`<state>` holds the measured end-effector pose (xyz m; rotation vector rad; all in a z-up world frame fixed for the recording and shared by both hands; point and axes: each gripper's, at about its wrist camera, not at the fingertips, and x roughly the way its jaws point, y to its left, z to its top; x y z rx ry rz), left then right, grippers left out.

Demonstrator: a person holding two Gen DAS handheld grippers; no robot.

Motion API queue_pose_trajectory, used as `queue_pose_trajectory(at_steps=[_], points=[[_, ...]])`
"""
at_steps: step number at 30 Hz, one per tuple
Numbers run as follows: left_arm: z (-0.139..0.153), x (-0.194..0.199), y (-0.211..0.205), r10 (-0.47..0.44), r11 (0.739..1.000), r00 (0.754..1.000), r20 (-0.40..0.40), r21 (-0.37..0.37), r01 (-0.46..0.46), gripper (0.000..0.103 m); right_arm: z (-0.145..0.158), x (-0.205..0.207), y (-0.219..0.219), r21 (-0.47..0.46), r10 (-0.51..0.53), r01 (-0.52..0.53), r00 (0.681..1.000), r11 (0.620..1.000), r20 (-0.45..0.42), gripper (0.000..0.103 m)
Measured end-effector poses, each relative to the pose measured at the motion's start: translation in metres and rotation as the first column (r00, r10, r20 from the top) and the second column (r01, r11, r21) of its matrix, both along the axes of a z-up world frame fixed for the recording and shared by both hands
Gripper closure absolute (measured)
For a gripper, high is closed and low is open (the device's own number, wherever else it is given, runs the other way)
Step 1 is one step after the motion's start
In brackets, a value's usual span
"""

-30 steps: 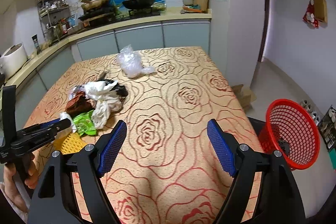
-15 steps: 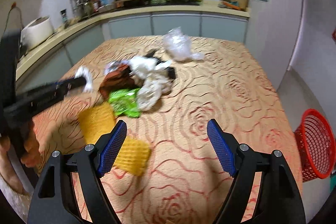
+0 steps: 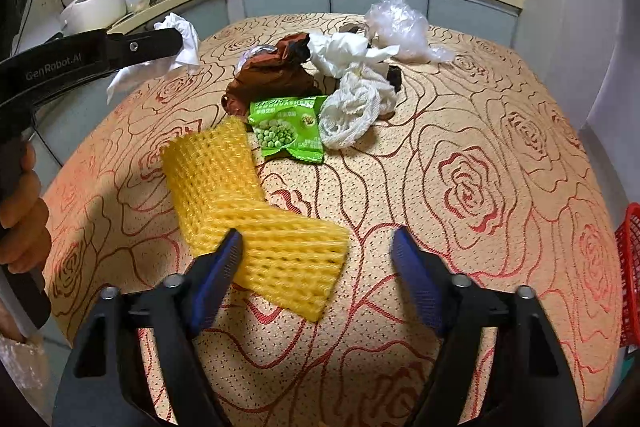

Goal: Collect trash
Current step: 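Grasp the yellow foam fruit net with the right gripper while the left holds the tissue, then carry the tissue and yellow foam net in both grippers over the red basket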

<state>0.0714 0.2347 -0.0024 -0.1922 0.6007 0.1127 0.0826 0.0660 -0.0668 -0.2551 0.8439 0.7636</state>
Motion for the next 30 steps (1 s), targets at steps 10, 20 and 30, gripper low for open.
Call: queue_pose_trajectory(at_steps=[10,20,30], points=[[-0.003,0.002,0.000,0.005,1.000,1.000,-0.006,0.002,-0.005,0.089,0.000,-0.005,-0.004,0.013,0.028,-0.028,1.000,1.000,0.002,0.072],[-0.003,0.001,-0.001,0.008,1.000,1.000,-0.003,0.005,-0.008,0.089,0.007,-0.005,-0.016,0.033,0.000,0.000,1.000,0.999,0.013,0.092],[0.005,-0.006,-0.007,0.016,0.999,1.000,0.024,0.028,-0.016,0.089,0.035,0.006,-0.037,0.076,-0.104,0.097,0.991,0.992,0.085,0.093]])
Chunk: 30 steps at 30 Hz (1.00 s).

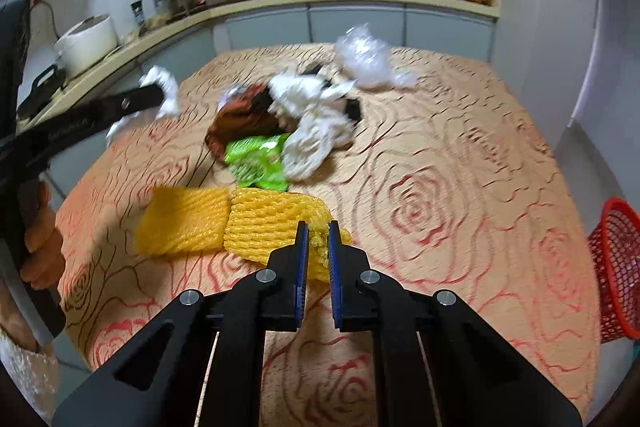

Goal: Collect trash
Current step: 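Carry the tissue and yellow foam net in both grippers over the red basket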

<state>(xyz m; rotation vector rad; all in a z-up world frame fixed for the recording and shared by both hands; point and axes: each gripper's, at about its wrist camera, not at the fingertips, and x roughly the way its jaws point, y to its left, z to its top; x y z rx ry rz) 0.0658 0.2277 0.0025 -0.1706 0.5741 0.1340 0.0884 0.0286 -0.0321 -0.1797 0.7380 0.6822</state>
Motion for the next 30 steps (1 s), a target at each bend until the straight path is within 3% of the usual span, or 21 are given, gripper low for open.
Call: queue_pose_trajectory(at_steps=[15,30], points=[[0.030,-0.014,-0.034,0.000,0.994,0.998,0.067,0.108,-0.007,0.089,0.054,0.008,-0.029,0.084,-0.096,0.086,0.987,0.993,0.127,0.093],[0.058,-0.016,-0.066,-0.052,0.990,0.992,0.113,0.136,0.036,0.089,0.089,0.005,-0.070,0.157,-0.181,0.152,0.965,0.976,0.191,0.093]])
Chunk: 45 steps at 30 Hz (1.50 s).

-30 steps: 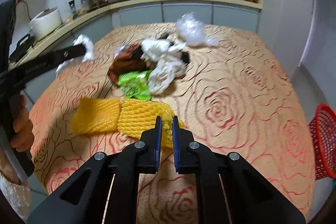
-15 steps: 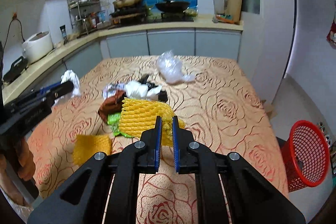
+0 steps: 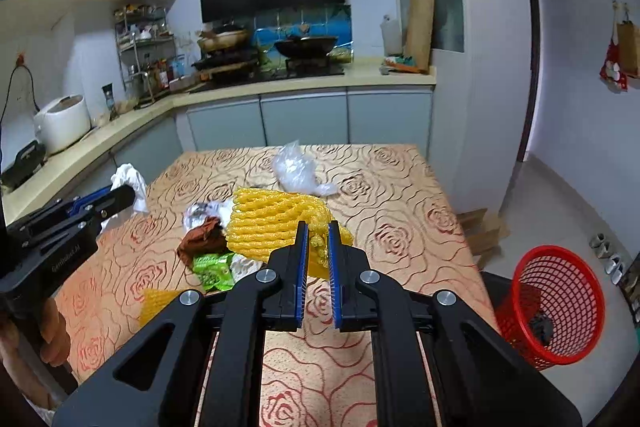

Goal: Collect trash
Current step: 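Carry the tissue and yellow foam net in both grippers over the red basket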

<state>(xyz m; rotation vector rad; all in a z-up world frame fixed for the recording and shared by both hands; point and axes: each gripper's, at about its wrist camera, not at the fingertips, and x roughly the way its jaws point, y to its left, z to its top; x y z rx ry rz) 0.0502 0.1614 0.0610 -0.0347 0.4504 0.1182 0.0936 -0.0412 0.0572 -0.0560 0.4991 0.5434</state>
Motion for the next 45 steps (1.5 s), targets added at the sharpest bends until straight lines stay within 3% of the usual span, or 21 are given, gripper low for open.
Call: queue_pose_trajectory(at_steps=[23,35,45], points=[[0.012,0.042,-0.091,-0.189,0.982,0.982,0.008,-0.003,0.189,0.089,0.013,0.020,-0.090,0.030,-0.195,0.195,0.980,0.980,0.024,0.093],[0.010,0.074,-0.150,-0.310,0.950,0.951,-0.013,-0.031,0.309,0.089,0.006,0.034,-0.137,0.035,-0.298,0.297,0.955,0.954,0.005,0.093],[0.003,0.103,-0.204,-0.423,0.905,0.905,-0.045,-0.061,0.420,0.089,-0.004,0.044,-0.181,0.030,-0.399,0.399,0.917,0.917,-0.014,0.093]])
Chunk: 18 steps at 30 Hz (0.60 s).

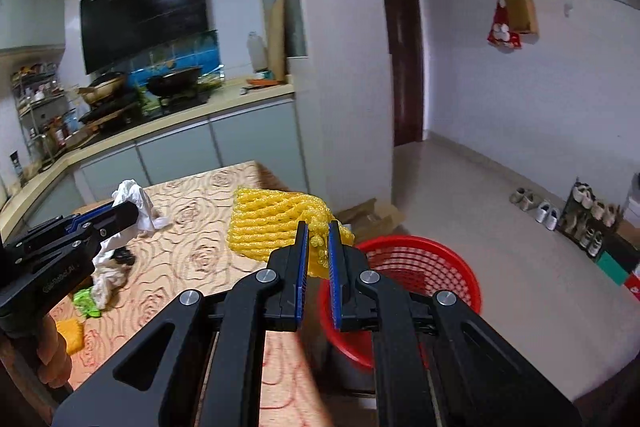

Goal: Collect trash
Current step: 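Carry the tissue and yellow foam net in both grippers over the red basket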

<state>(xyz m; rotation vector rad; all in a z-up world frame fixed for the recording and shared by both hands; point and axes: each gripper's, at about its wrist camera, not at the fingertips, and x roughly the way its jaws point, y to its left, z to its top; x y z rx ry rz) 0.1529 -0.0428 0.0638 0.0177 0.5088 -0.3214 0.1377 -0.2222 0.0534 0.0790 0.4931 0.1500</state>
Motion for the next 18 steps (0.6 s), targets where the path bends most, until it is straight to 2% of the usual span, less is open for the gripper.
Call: queue_pose_trajectory(at_steps=[9,18], points=[[-0.015,0.029,-0.049,-0.099,0.995,0.993,-0.060,-0.025,0.098,0.089,-0.013,0.013,-0.039,0.000,-0.092,0.092,0.995,0.996,-0.029,0.093],[-0.041,0.057,-0.102,-0.190,0.982,0.973,-0.129,-0.016,0.190,0.089,-0.033,0.034,-0.069,-0.019,-0.162,0.161,0.984,0.987,-0.078,0.093]])
